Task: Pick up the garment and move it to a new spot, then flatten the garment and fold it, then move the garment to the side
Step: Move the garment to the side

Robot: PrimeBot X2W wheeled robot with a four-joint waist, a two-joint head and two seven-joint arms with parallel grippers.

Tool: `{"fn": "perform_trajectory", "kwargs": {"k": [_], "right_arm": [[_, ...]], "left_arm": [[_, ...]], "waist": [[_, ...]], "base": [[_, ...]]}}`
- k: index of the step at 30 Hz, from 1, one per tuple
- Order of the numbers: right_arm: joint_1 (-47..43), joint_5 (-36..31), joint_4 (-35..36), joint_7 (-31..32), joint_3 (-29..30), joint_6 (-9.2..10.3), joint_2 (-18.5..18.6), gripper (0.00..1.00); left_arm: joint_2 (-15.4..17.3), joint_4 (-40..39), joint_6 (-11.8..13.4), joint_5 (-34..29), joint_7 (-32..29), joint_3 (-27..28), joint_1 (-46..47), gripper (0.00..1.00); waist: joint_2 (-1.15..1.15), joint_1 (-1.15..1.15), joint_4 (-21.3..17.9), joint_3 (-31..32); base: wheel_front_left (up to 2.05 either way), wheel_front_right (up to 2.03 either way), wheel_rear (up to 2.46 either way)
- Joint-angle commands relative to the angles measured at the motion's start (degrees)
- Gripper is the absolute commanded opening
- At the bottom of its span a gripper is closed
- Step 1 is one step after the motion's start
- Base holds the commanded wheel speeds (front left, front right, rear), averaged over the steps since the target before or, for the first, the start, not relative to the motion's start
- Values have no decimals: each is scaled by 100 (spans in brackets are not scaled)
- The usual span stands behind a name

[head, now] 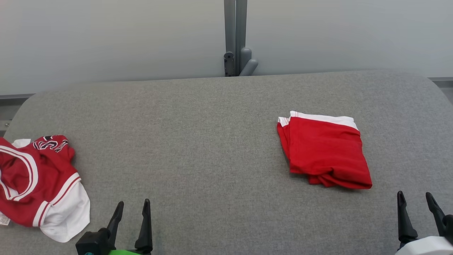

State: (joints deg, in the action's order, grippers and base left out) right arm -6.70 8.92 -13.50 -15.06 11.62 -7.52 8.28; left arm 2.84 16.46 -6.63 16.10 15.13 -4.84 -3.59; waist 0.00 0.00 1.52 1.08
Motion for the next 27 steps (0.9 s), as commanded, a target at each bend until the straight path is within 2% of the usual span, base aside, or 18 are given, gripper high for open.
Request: {"fn": "perform_trajectory", "kwargs": {"k": [1,5,8,11,16,20,27], "right_arm": [[-33,-46,-26,-16,-10,6,13,100],[194,274,-184,-16,-18,6,-68,100],[585,793,-510,149,-122,5,10,100],[1218,1501,-623,1058,-352,3,204,100],[2302,2320,-997,2750,-238,5,423,100],[2934,2341,-1587,3574,-178,2,432,100],[3538,2456,-2597,3780,-64,3,204,100]], "left_arm": [[12,-32,-21,27,1,29,-63,100],[12,-51,-6,20,2,15,-47,100],[12,-85,35,52,1,6,-61,100],[12,-110,40,11,1,-47,-11,100],[12,-107,16,-108,1,-141,213,100],[12,-95,-9,-164,1,-200,398,100],[12,-58,-26,-187,1,-336,645,100]], "waist": [[0,0,1,-14],[0,0,15,-56],[0,0,-17,-128],[0,0,-71,-329],[0,0,-106,-733],[0,0,-18,-991],[0,0,181,-1239]], "base": [[0,0,0],[0,0,0],[0,0,0],[0,0,0],[0,0,0],[0,0,0],[0,0,0]]}}
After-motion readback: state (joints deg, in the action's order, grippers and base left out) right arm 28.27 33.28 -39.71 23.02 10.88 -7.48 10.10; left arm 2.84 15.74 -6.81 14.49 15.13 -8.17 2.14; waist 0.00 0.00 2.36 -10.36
